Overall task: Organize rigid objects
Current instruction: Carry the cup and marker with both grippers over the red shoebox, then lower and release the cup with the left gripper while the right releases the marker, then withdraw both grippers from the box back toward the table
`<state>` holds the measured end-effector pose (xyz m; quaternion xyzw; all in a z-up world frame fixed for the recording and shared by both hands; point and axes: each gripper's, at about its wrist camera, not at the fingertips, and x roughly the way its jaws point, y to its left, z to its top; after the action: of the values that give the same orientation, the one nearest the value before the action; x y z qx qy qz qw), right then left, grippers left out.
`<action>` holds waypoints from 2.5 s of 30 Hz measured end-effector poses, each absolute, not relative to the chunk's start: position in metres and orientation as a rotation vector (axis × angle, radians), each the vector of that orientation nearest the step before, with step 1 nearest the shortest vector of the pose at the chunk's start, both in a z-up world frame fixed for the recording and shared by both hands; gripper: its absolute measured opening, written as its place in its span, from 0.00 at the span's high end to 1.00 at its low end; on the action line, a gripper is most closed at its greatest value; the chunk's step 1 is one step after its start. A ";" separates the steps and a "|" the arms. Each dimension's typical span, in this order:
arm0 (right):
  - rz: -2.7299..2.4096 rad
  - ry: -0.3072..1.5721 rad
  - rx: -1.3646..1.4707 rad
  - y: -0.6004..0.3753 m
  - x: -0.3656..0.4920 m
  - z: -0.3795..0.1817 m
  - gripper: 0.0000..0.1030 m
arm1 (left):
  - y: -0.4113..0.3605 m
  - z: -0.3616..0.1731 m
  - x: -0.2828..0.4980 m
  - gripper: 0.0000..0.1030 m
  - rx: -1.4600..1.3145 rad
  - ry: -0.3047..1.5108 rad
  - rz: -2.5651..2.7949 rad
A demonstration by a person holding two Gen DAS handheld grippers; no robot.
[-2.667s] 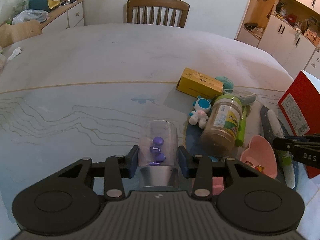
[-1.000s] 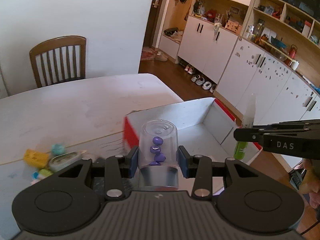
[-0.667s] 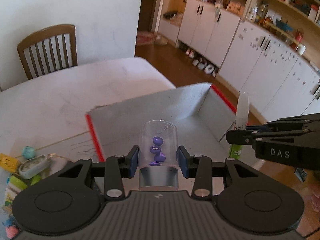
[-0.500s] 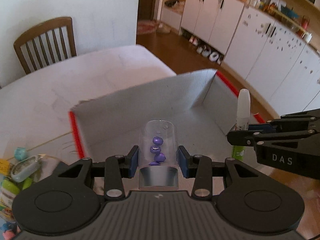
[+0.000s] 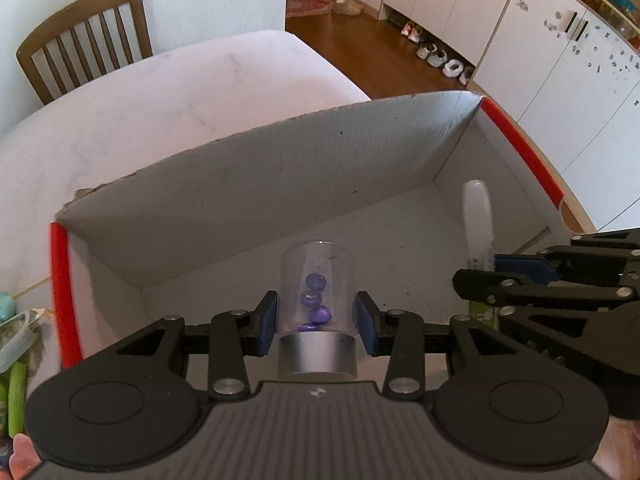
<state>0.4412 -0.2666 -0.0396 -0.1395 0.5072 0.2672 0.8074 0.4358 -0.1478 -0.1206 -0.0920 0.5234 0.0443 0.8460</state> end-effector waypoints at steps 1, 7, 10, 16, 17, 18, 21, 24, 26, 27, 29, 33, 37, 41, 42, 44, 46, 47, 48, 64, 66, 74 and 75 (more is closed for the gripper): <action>0.573 1.091 -0.305 -0.265 0.443 -0.042 0.84 | -0.148 -0.122 0.437 0.61 -0.199 1.109 0.092; 0.580 1.128 -0.360 -0.256 0.445 -0.054 0.84 | -0.148 -0.131 0.448 0.61 -0.196 1.155 0.097; 0.580 1.147 -0.380 -0.252 0.443 -0.056 0.84 | -0.144 -0.136 0.452 0.61 -0.206 1.179 0.098; 0.580 1.159 -0.398 -0.246 0.446 -0.058 0.85 | -0.143 -0.142 0.458 0.61 -0.205 1.212 0.101; 0.581 1.160 -0.399 -0.247 0.446 -0.058 0.85 | -0.142 -0.143 0.457 0.61 -0.206 1.217 0.103; 0.583 1.162 -0.397 -0.248 0.448 -0.058 0.85 | -0.142 -0.143 0.457 0.60 -0.206 1.221 0.105; 0.585 1.163 -0.397 -0.246 0.450 -0.058 0.83 | -0.144 -0.143 0.456 0.61 -0.194 1.219 0.108; 0.591 1.164 -0.382 -0.246 0.449 -0.056 0.81 | -0.146 -0.143 0.461 0.61 -0.201 1.224 0.121; 0.601 1.161 -0.366 -0.249 0.451 -0.053 0.77 | -0.146 -0.142 0.461 0.61 -0.200 1.227 0.133; 0.606 1.157 -0.362 -0.250 0.451 -0.051 0.76 | -0.145 -0.142 0.459 0.60 -0.204 1.225 0.136; 0.611 1.148 -0.353 -0.253 0.450 -0.049 0.73 | -0.144 -0.139 0.455 0.60 -0.213 1.222 0.144; 0.619 1.131 -0.324 -0.257 0.445 -0.041 0.71 | -0.145 -0.126 0.447 0.60 -0.204 1.196 0.148; 0.633 1.104 -0.309 -0.264 0.438 -0.030 0.68 | -0.147 -0.114 0.435 0.60 -0.205 1.156 0.148; 0.636 1.084 -0.285 -0.269 0.431 -0.019 0.63 | -0.145 -0.101 0.423 0.60 -0.226 1.119 0.144; 0.639 1.074 -0.285 -0.270 0.429 -0.016 0.63 | -0.145 -0.098 0.420 0.60 -0.228 1.112 0.142; 0.641 1.057 -0.286 -0.268 0.423 -0.012 0.60 | -0.144 -0.093 0.415 0.60 -0.228 1.097 0.137; 0.643 1.044 -0.278 -0.270 0.418 -0.005 0.59 | -0.143 -0.088 0.408 0.59 -0.230 1.082 0.133; 0.645 1.038 -0.274 -0.270 0.415 -0.002 0.58 | -0.143 -0.085 0.405 0.59 -0.232 1.077 0.131; 0.648 1.032 -0.271 -0.271 0.412 0.001 0.57 | -0.143 -0.081 0.400 0.59 -0.233 1.069 0.126; 0.664 0.907 -0.203 -0.273 0.349 0.047 0.35 | -0.114 -0.028 0.330 0.50 -0.236 0.929 0.087; 0.656 0.888 -0.187 -0.273 0.341 0.051 0.31 | -0.109 -0.023 0.320 0.46 -0.240 0.914 0.079; 0.647 0.823 -0.125 -0.267 0.306 0.061 0.17 | -0.085 -0.002 0.278 0.37 -0.254 0.841 0.057; 0.652 0.812 -0.114 -0.265 0.301 0.063 0.16 | -0.083 0.000 0.272 0.36 -0.252 0.833 0.053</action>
<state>0.3013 -0.2650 0.0628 -0.0547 0.3879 0.3112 0.8659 0.2718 -0.0833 -0.0002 -0.1221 0.4036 0.0258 0.9064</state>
